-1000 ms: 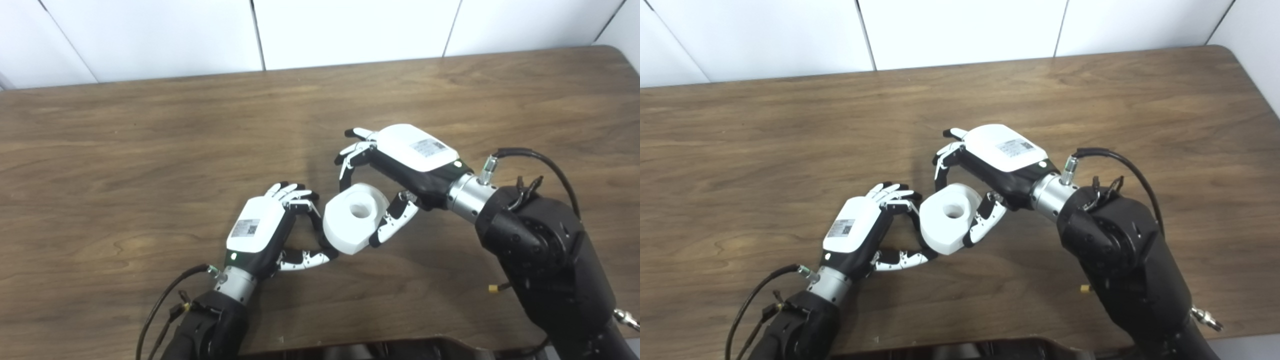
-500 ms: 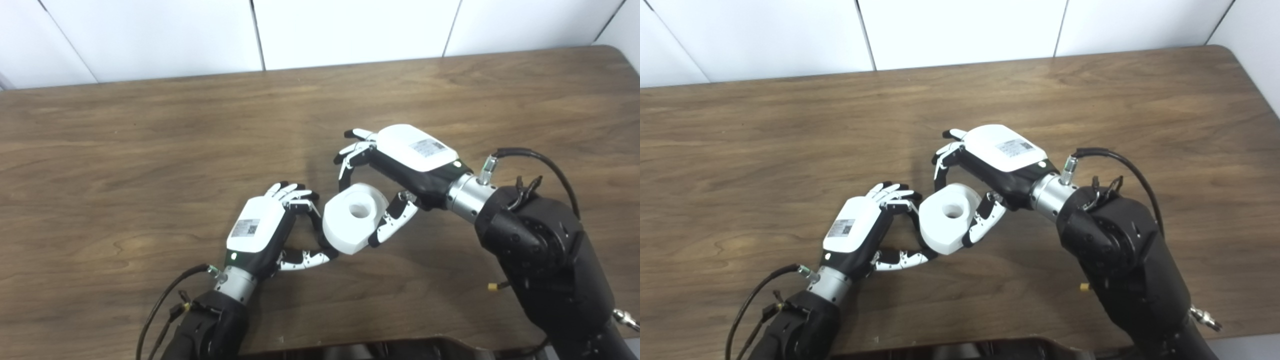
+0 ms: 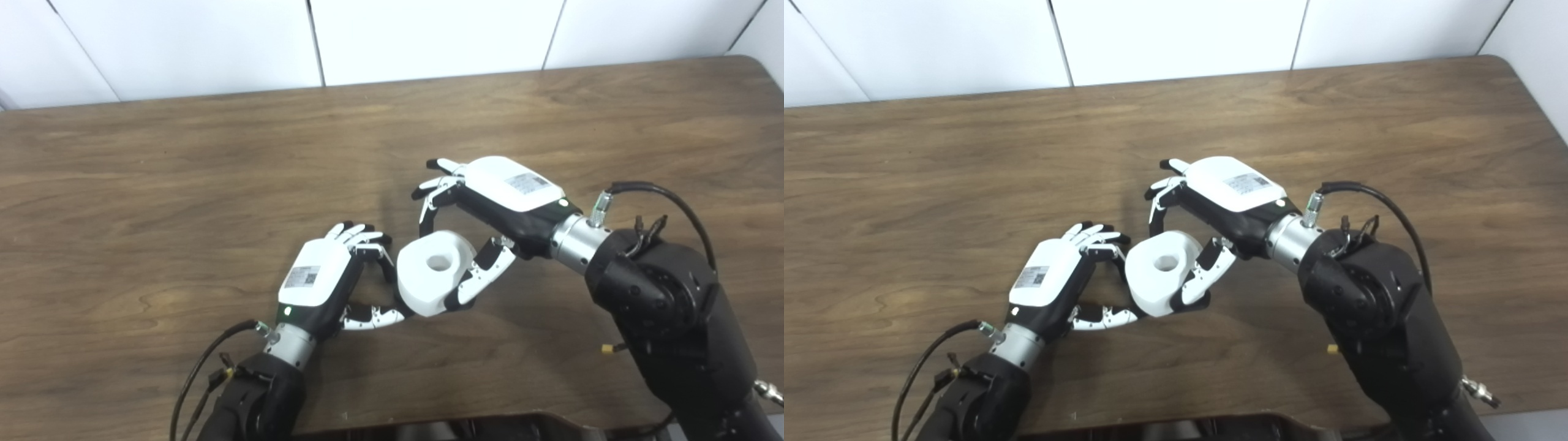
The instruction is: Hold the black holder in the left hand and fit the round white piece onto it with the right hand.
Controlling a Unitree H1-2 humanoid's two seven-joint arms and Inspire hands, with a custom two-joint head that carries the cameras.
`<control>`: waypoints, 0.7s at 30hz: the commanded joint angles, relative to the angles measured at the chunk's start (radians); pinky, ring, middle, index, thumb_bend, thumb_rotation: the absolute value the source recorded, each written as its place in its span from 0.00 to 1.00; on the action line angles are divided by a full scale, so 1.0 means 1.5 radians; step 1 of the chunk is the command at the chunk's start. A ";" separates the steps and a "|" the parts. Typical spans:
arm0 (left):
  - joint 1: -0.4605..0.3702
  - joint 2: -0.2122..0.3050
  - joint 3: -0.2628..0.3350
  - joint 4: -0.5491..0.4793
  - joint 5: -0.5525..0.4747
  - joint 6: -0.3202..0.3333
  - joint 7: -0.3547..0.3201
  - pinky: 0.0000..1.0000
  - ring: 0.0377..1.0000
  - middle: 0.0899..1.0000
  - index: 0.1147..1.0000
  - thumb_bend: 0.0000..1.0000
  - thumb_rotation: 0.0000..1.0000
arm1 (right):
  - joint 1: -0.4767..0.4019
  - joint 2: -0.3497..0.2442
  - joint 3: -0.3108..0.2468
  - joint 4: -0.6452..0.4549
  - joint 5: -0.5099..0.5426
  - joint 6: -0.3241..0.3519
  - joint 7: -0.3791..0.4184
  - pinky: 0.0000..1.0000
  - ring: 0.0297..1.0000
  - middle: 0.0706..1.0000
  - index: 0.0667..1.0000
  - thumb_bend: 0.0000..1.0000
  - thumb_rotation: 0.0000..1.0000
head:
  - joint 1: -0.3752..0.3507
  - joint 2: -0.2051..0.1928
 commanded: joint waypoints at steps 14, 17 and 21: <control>-0.002 0.006 -0.004 -0.003 0.013 0.013 -0.019 0.96 0.88 0.81 0.67 0.94 0.33 | -0.019 -0.003 -0.012 -0.018 -0.005 0.003 0.002 0.98 1.00 0.88 0.73 1.00 0.42 | -0.001 -0.003; -0.002 0.007 -0.003 0.000 0.009 0.010 -0.017 0.96 0.88 0.81 0.67 0.94 0.33 | -0.020 -0.001 -0.014 -0.019 -0.007 0.009 0.006 0.98 1.00 0.89 0.73 1.00 0.41 | -0.001 -0.003; -0.003 0.009 -0.001 0.003 0.006 0.009 -0.017 0.96 0.89 0.81 0.67 0.94 0.33 | -0.024 0.000 -0.015 -0.019 -0.011 0.017 0.013 0.98 1.00 0.89 0.73 1.00 0.41 | 0.003 -0.005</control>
